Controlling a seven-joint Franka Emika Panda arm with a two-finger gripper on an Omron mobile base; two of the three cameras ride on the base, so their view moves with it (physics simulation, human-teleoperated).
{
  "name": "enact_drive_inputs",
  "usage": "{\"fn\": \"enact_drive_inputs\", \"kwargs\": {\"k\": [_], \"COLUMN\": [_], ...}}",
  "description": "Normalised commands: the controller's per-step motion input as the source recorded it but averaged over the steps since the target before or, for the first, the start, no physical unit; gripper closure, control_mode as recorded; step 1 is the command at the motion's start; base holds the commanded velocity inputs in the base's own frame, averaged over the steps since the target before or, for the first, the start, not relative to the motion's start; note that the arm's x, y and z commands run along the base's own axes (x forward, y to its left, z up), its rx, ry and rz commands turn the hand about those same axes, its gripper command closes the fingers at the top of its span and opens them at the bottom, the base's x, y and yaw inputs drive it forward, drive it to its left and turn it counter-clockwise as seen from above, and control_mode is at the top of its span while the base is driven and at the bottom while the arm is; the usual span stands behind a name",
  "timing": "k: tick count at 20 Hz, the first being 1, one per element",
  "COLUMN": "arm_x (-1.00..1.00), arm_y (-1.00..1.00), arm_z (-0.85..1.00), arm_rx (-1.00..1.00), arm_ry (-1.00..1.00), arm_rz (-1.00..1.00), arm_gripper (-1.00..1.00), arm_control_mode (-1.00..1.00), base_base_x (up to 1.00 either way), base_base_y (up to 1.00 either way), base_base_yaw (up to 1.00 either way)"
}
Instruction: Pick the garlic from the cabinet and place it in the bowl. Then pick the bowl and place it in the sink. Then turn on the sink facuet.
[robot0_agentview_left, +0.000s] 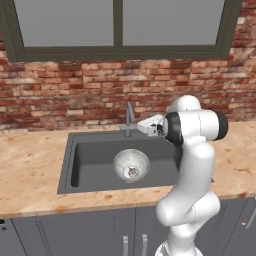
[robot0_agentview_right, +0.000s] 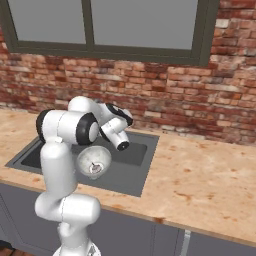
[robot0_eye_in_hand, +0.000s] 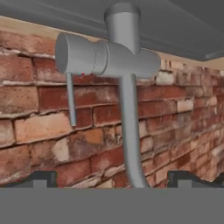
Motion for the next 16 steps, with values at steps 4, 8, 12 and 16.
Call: {"fn": "enact_drive_inputs", "kwargs": {"k": [4, 8, 12, 16], "arm_x": [0.78, 0.72, 0.63, 0.57], "arm_y": [-0.03, -0.08, -0.11, -0.01], "arm_z": [-0.37, -0.47, -0.43, -0.2], "arm_rx": [0.0, 0.0, 0.0, 0.0], "arm_ry": [0.07, 0.03, 0.0, 0.0], "arm_rz": [-0.05, -0.05, -0.02, -0.01], "arm_gripper": [-1.0, -1.0, -1.0, -1.0], "arm_control_mode": [-1.0, -1.0, -1.0, -1.0], "base_base_x": [0.0, 0.0, 0.0, 0.0], "base_base_y": [0.0, 0.0, 0.0, 0.0], "base_base_yaw": [0.0, 0.0, 0.0, 0.0]}}
